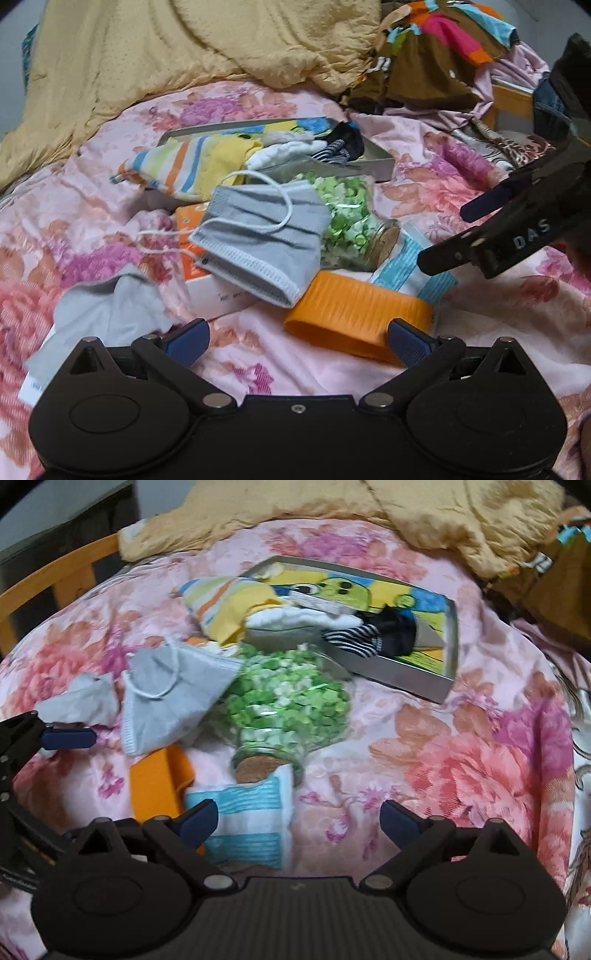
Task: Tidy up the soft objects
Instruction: 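Grasp the orange silicone case with the left tool while the right tool grasps the blue-white packet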
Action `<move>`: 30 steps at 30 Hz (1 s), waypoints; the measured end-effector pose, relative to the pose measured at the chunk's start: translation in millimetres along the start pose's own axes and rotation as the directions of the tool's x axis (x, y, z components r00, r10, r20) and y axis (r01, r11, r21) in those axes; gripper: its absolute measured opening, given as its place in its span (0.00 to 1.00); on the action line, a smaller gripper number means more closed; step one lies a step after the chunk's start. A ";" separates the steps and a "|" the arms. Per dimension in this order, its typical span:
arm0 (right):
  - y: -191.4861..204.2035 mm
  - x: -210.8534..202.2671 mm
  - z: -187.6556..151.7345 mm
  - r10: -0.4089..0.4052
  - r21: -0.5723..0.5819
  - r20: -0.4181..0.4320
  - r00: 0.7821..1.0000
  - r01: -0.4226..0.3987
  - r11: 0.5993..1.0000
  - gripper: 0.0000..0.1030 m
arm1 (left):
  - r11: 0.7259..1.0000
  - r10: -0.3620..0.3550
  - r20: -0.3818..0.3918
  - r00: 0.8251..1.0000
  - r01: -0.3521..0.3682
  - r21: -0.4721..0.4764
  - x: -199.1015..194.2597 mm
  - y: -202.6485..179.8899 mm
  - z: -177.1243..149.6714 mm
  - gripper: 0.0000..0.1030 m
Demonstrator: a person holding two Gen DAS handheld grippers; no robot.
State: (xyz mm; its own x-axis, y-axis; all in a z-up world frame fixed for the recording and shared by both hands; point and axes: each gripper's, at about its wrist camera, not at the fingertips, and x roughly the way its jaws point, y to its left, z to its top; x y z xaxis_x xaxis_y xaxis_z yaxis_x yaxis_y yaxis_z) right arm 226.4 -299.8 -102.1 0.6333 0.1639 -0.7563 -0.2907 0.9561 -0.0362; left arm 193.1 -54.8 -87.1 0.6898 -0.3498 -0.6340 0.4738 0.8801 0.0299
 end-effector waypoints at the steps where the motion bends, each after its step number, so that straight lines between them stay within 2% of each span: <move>1: -1.8 0.9 0.1 -0.003 0.009 0.000 1.000 0.003 1.000 0.93 | 1.000 -0.018 0.003 1.000 0.018 -0.002 1.3 1.7 1.2 0.99; 4: -6.0 2.1 0.9 -0.003 0.054 0.007 1.000 0.002 0.999 0.89 | 0.994 -0.094 -0.001 0.996 0.094 -0.052 7.2 10.2 5.1 0.99; 8: -11.1 7.0 2.2 0.004 0.106 0.002 1.000 -0.004 0.994 0.83 | 0.975 -0.171 -0.042 0.984 0.163 -0.152 18.9 22.2 10.1 0.99; 16: -8.4 12.2 2.7 0.076 0.129 0.003 0.997 -0.075 0.989 0.73 | 0.919 -0.267 -0.002 0.964 0.254 -0.300 32.7 38.0 10.7 0.98; 21: -0.1 19.4 1.9 0.106 0.106 -0.019 0.994 -0.103 0.989 0.60 | 0.890 -0.313 0.009 0.950 0.296 -0.348 43.5 45.1 9.9 0.79; 23: 2.8 21.5 1.3 0.123 0.097 -0.029 0.992 -0.120 0.988 0.59 | 0.878 -0.333 0.009 0.943 0.314 -0.363 44.5 46.7 8.8 0.72; 27: 4.8 24.7 -0.5 0.167 0.104 -0.059 0.984 -0.160 0.982 0.59 | 0.869 -0.337 0.011 0.941 0.316 -0.381 43.2 48.2 9.3 0.62; 29: 4.9 25.3 -1.1 0.175 0.105 -0.070 0.982 -0.168 0.980 0.58 | 0.855 -0.345 0.011 0.939 0.319 -0.410 43.6 51.4 8.1 0.54; 30: 5.4 24.5 -1.2 0.174 0.102 -0.069 0.982 -0.167 0.981 0.57 | 0.847 -0.349 0.014 0.937 0.322 -0.424 43.2 53.0 7.2 0.53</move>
State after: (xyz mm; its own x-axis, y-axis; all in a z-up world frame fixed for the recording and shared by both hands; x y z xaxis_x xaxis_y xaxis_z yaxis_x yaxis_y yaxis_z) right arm 239.5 -290.9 -121.6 0.5217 0.3107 -0.7945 -0.3179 0.9350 0.1570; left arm 251.9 -25.5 -107.4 0.4884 -0.6395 -0.5938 0.3911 0.7687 -0.5061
